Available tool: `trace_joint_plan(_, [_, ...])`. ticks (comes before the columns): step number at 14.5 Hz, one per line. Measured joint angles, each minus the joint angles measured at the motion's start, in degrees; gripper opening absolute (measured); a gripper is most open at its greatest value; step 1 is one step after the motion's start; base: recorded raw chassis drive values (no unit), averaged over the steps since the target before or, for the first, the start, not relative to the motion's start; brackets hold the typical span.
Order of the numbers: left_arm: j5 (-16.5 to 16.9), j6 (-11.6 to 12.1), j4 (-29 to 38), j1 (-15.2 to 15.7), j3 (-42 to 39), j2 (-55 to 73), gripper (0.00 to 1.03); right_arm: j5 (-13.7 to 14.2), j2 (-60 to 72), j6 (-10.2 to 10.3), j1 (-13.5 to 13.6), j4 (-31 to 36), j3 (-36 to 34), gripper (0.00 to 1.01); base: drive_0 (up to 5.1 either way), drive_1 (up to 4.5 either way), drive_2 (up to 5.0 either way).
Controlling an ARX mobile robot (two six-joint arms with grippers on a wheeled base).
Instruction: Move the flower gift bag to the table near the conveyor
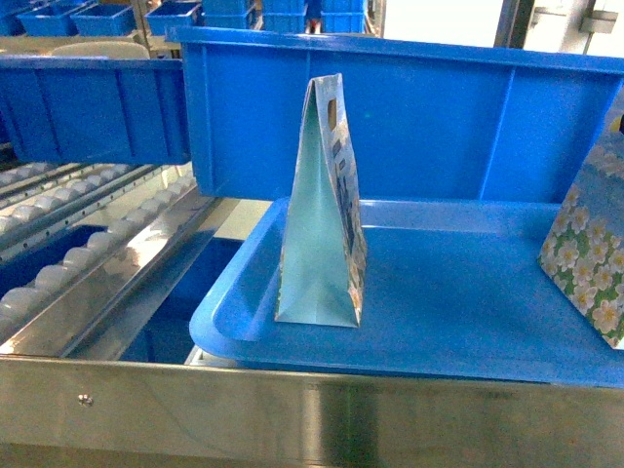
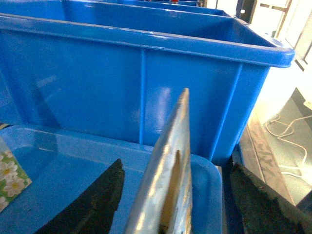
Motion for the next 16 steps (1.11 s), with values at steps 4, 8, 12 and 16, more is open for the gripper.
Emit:
trace_joint_plan(4, [0.0, 0.0, 0.0, 0.0, 0.0, 0.0, 0.98, -1.2, -0.1, 0.0, 1.2, 1.6, -0.8, 0.29, 0.0, 0.00, 0.0])
trace_joint_plan(8, [0.0, 0.0, 0.0, 0.0, 0.0, 0.0, 0.98, -1.3, -1.0, -0.2, 1.6, 4.6, -2.4, 0.02, 0.0, 0.00, 0.0])
trace_joint_plan(12, [0.0, 0.0, 0.0, 0.0, 0.0, 0.0, 0.98, 0.5, -17.1, 3.2, -1.4, 0.5, -4.7, 0.02, 0.0, 0.00, 0.0])
trace_joint_plan(16, [0.0, 0.0, 0.0, 0.0, 0.0, 0.0, 0.98, -9.0, -39.2, 6.2, -11.2, -10.1, -9.1, 0.02, 0.0, 0.00, 0.0])
